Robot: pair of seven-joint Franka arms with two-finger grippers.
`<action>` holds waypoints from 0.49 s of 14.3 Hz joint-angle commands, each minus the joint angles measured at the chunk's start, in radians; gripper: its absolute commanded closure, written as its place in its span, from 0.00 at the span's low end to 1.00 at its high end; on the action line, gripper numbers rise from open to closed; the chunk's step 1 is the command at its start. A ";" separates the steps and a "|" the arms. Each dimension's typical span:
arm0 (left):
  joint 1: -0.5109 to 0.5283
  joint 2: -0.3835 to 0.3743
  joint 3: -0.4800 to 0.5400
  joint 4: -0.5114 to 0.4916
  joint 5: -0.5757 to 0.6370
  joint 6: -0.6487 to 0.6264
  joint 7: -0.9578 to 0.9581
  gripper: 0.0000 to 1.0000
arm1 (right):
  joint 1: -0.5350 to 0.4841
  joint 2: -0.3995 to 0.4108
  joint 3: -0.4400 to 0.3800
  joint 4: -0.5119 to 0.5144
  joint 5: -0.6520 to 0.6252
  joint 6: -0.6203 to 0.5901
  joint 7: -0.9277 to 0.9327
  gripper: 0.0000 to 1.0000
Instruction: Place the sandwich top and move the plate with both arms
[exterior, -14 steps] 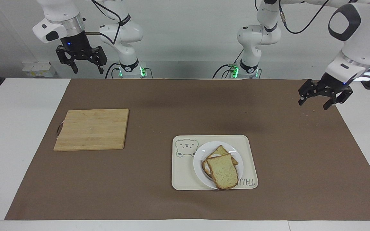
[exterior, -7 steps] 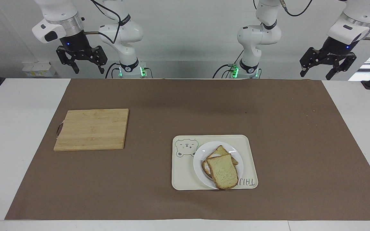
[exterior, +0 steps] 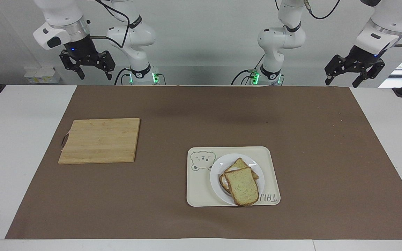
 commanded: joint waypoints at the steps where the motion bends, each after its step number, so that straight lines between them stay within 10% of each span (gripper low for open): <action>1: -0.012 0.005 0.003 0.012 0.026 -0.028 -0.030 0.00 | 0.003 0.016 0.009 0.025 -0.005 -0.025 -0.020 0.00; 7: -0.014 -0.016 -0.004 -0.012 0.030 -0.022 -0.042 0.00 | -0.006 0.013 0.009 0.022 0.001 -0.016 -0.079 0.00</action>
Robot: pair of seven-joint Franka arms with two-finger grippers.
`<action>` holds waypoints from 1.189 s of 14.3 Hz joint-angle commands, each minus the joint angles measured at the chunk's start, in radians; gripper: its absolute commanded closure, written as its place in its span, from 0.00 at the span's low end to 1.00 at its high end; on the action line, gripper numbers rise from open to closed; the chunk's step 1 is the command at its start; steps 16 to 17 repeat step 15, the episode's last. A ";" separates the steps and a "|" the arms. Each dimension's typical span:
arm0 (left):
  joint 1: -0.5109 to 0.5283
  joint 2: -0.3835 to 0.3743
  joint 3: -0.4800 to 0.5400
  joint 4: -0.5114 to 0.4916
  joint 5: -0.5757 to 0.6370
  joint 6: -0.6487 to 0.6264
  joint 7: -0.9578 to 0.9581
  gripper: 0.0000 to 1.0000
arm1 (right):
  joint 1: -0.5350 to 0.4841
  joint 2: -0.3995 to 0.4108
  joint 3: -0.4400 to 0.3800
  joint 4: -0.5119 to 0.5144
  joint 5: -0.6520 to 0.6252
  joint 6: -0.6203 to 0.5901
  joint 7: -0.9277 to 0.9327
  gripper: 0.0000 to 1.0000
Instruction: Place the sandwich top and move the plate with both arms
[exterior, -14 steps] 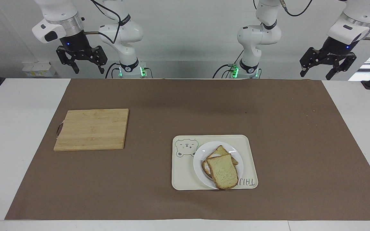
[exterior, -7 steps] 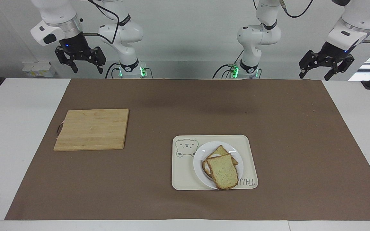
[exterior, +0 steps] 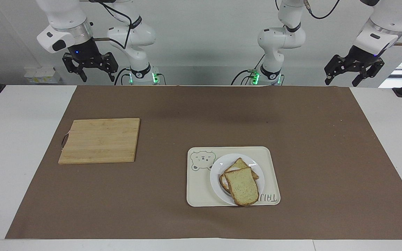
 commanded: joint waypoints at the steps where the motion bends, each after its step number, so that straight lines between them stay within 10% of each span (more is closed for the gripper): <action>1: -0.013 -0.020 0.003 -0.019 0.025 -0.007 -0.019 0.00 | -0.016 0.004 0.004 0.016 0.001 -0.017 -0.036 0.00; 17: -0.012 -0.022 -0.002 -0.023 0.046 0.002 -0.017 0.00 | -0.017 0.004 0.002 0.016 0.001 -0.015 -0.036 0.00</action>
